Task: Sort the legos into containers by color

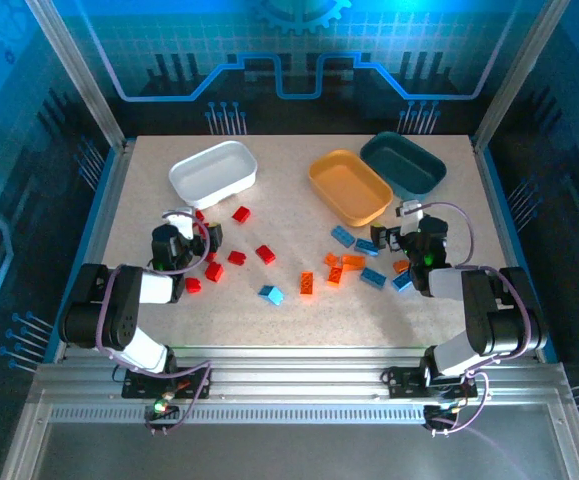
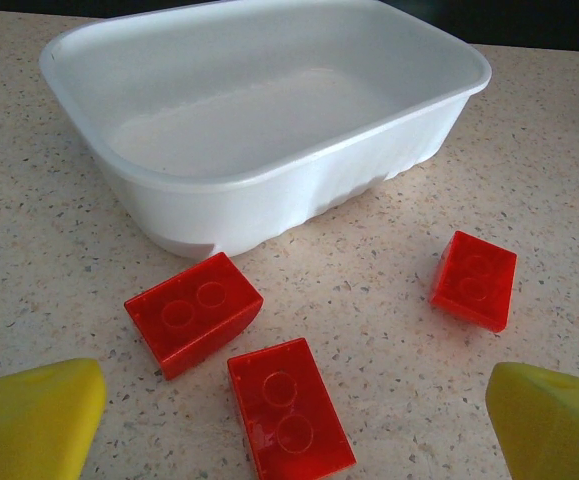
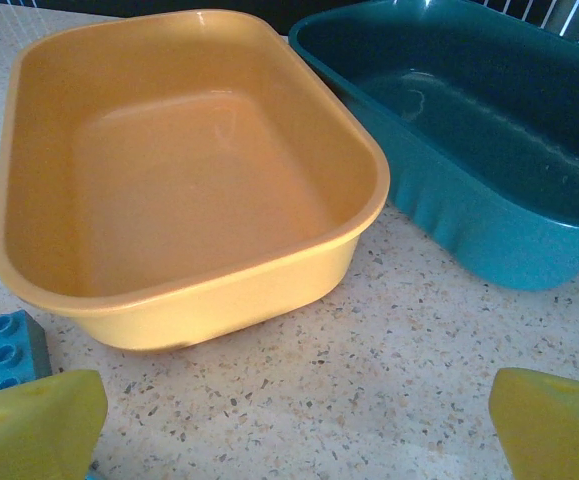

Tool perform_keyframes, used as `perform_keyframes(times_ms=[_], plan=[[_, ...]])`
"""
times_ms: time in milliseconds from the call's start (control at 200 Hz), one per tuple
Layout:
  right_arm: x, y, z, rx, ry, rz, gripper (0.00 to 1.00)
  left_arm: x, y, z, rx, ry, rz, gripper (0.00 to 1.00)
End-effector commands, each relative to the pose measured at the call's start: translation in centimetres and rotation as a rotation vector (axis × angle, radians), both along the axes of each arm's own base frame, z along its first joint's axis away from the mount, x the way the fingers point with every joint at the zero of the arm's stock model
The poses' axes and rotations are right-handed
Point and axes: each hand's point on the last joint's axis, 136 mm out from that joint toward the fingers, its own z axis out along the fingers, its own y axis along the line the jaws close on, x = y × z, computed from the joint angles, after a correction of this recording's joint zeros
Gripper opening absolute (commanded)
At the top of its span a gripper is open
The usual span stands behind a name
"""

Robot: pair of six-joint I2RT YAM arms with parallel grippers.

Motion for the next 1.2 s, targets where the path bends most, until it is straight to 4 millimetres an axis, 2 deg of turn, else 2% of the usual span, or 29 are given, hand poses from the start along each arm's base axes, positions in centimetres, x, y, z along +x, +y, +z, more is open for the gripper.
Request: perform_keyframes(times_ms=[0,355,430,485,525,575,660,670,680,700,770,835,900,945,970,1005,1036,1071,1101,1196], plan=[[-0.1,-0.1,0.1,0.000,-0.004,0.011,1.00,0.6,-0.2,1.1,-0.004,-0.036,-0.021,0.99],[-0.1,0.0,0.1,0.002,-0.005,0.013,1.00,0.6,0.3,1.1,-0.003,-0.032,0.006,0.99],[0.2,-0.8,0.4,-0.025,0.010,-0.055,1.00,0.6,0.8,2.1,0.000,-0.046,0.036,0.99],[0.8,-1.5,1.6,-0.088,0.075,-0.144,1.00,0.6,0.9,3.3,0.000,-0.022,0.040,0.99],[1.4,-1.1,3.2,-0.102,0.106,-0.129,1.00,0.7,0.9,4.6,0.002,0.000,0.039,0.99],[2.0,0.5,5.5,-0.151,0.109,-0.076,1.00,0.8,0.9,6.7,-0.022,-0.002,0.052,0.99],[2.4,2.6,9.7,-0.252,0.056,-0.077,1.00,0.5,0.7,12.0,-0.073,-0.080,0.056,0.99],[2.2,2.7,9.7,-0.259,0.062,-0.076,1.00,0.4,0.6,12.8,-0.080,-0.094,0.056,0.99],[2.5,2.9,10.8,-0.260,0.046,-0.080,1.00,0.3,0.7,13.3,-0.087,-0.103,0.059,0.99],[2.5,3.3,11.8,-0.260,0.046,-0.085,1.00,0.3,0.7,14.7,-0.106,-0.127,0.071,0.99],[2.5,4.0,14.6,-0.191,0.073,-0.084,1.00,-0.2,1.7,18.9,-0.194,-0.175,0.154,0.99],[2.8,4.5,15.6,-0.032,0.129,-0.069,1.00,-0.9,2.2,21.7,-0.291,-0.163,0.207,0.99],[3.1,4.2,14.8,0.153,0.224,-0.126,1.00,-1.5,1.8,23.5,-0.368,-0.135,0.214,0.99],[3.5,3.2,13.6,0.275,0.305,-0.198,1.00,-1.9,2.4,23.6,-0.395,-0.117,0.259,0.99],[4.1,3.2,13.1,0.330,0.345,-0.180,1.00,-2.0,3.0,23.2,-0.435,-0.116,0.308,0.99],[4.8,3.1,12.6,0.386,0.396,-0.153,0.90,-1.9,3.3,22.9,-0.491,-0.118,0.330,0.99],[5.2,2.6,12.1,0.415,0.436,-0.171,0.82,-1.6,2.8,23.0,-0.518,-0.125,0.282,0.99],[5.5,1.8,11.3,0.417,0.474,-0.211,0.76,-1.1,2.3,23.2,-0.520,-0.125,0.230,0.99],[5.6,1.3,10.8,0.388,0.495,-0.229,0.75,-0.6,2.1,23.1,-0.509,-0.110,0.218,0.99],[5.8,0.6,9.1,0.210,0.541,-0.219,0.79,1.5,1.5,21.8,-0.440,0.038,0.185,0.83]])
